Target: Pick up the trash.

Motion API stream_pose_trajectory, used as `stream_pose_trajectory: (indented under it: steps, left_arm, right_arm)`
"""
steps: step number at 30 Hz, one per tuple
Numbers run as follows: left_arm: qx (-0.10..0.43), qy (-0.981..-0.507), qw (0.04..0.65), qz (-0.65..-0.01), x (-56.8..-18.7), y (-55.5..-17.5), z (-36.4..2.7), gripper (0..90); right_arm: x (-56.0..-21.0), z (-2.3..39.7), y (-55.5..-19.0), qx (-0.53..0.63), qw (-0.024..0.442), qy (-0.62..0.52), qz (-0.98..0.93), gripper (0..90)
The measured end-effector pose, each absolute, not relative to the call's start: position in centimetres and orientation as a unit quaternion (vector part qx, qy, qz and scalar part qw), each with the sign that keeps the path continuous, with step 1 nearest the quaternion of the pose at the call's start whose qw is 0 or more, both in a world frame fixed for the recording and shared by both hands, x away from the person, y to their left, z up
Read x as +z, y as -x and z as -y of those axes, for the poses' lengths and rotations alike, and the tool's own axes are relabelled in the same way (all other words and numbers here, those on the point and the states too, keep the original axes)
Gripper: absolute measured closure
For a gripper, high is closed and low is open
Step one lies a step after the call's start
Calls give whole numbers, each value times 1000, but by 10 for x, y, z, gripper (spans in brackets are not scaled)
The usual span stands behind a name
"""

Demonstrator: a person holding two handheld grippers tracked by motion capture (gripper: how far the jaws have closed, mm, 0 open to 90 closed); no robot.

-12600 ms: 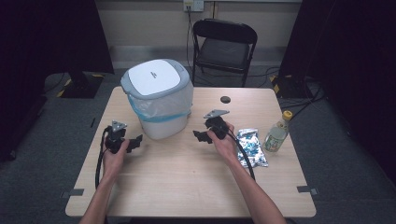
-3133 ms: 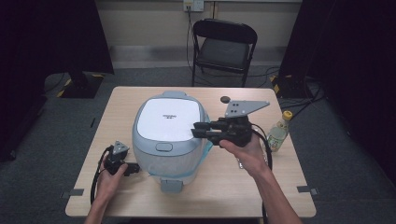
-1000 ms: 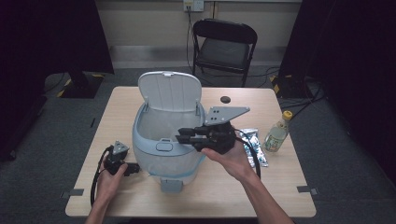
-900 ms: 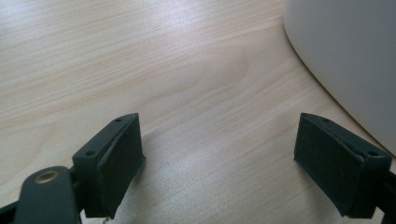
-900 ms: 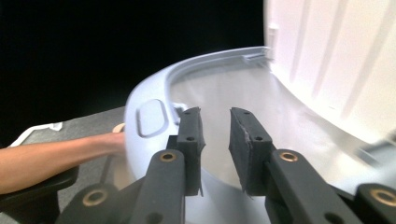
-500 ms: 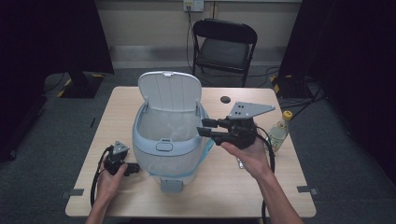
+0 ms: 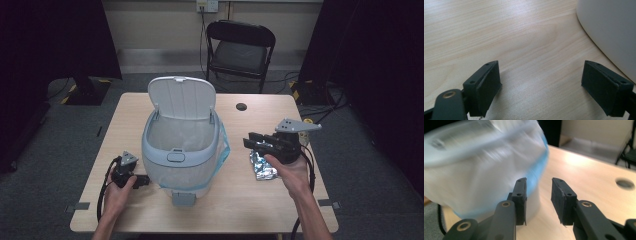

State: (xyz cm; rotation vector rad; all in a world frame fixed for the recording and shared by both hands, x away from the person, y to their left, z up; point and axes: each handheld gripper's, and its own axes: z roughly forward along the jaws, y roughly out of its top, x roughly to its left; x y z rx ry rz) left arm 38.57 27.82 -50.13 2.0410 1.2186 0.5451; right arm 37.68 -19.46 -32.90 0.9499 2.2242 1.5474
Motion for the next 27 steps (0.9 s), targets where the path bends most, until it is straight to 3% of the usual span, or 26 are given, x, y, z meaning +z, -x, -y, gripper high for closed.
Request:
stream_pose_trajectory:
  steps: [14, 24, 27]
  left_arm:
    - [209, -786, 345, -469, -501, -386, -278, 149]
    - [209, -786, 344, -469, -501, -386, -278, 149]
    - [209, -786, 345, -469, -501, -386, -278, 149]
  right_arm:
    - [-431, 250, -389, 431, 149, -436, -776, 661]
    - [-462, 268, -387, 370, 154, -481, -780, 545]
    - [-468, 277, -386, 359, 168, -497, -772, 559]
